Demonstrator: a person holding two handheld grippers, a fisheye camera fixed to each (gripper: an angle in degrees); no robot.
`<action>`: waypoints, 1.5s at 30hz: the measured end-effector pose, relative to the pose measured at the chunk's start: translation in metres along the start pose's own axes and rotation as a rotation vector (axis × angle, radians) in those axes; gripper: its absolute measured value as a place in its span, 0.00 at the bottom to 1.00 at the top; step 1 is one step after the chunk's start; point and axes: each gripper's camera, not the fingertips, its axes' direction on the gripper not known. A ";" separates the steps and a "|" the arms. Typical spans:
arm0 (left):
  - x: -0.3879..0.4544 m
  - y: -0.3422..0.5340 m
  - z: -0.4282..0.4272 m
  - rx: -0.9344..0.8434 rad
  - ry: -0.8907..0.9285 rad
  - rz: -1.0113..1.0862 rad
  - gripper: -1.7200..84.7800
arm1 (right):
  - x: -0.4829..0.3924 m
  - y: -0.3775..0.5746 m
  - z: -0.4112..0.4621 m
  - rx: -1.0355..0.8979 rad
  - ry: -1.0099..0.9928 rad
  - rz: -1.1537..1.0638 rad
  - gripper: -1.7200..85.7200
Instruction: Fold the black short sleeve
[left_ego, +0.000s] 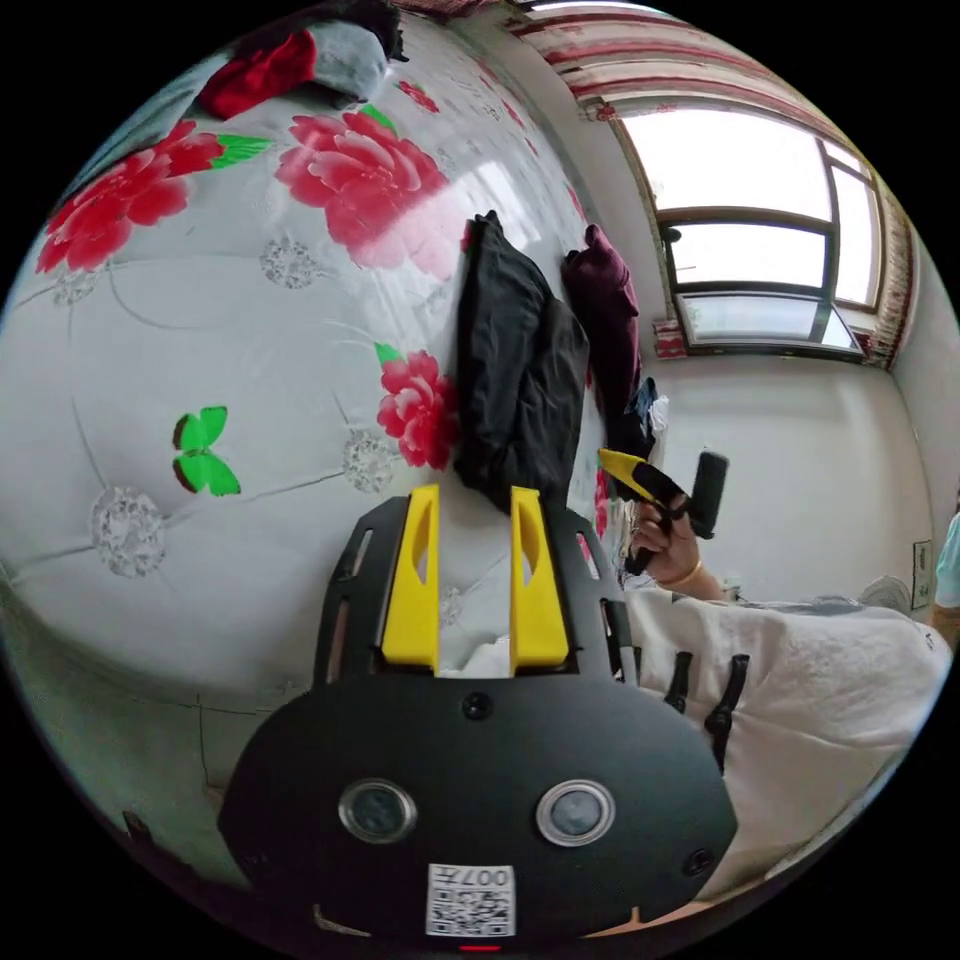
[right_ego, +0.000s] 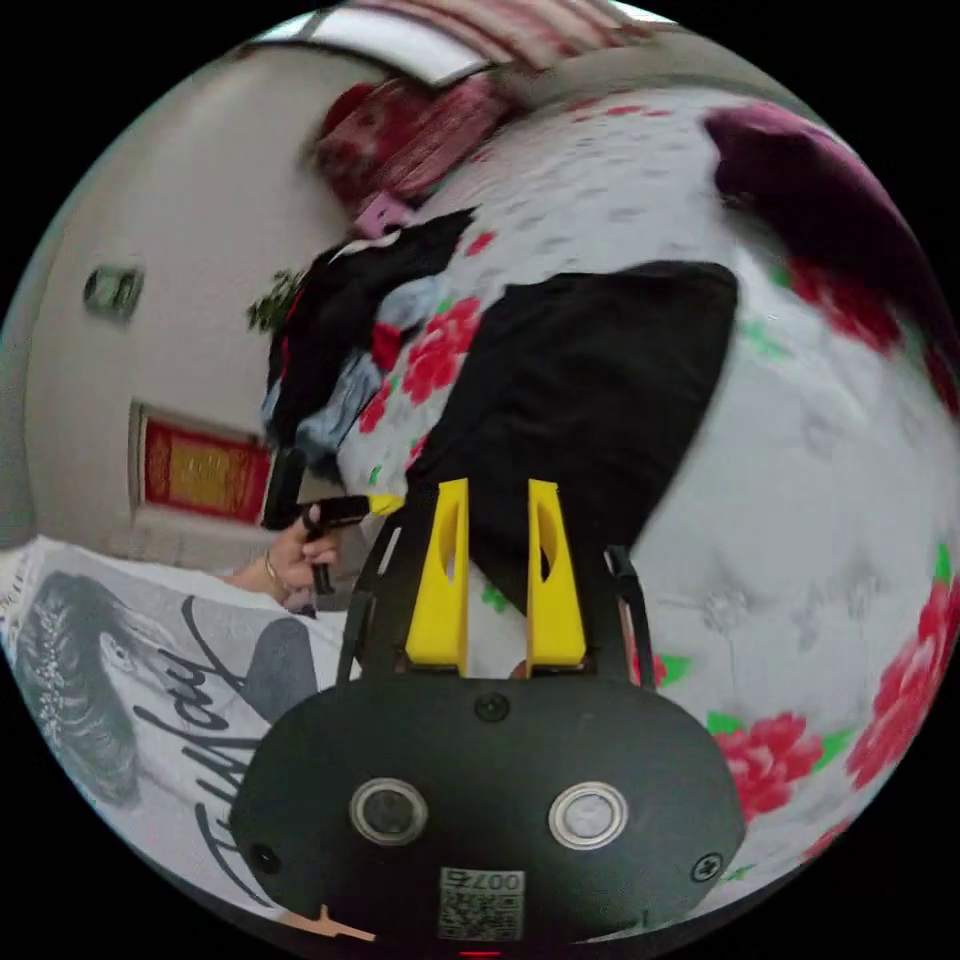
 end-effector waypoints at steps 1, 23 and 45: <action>0.000 -0.002 0.004 -0.008 0.006 0.007 0.15 | 0.032 0.013 -0.020 0.040 -0.007 0.116 0.11; 0.151 -0.005 0.319 -0.599 -0.015 0.463 0.08 | 0.159 0.078 -0.248 0.069 0.033 0.285 0.02; 0.134 0.039 0.413 -0.393 -0.286 0.336 0.05 | 0.132 0.415 -0.701 0.886 0.787 1.069 0.07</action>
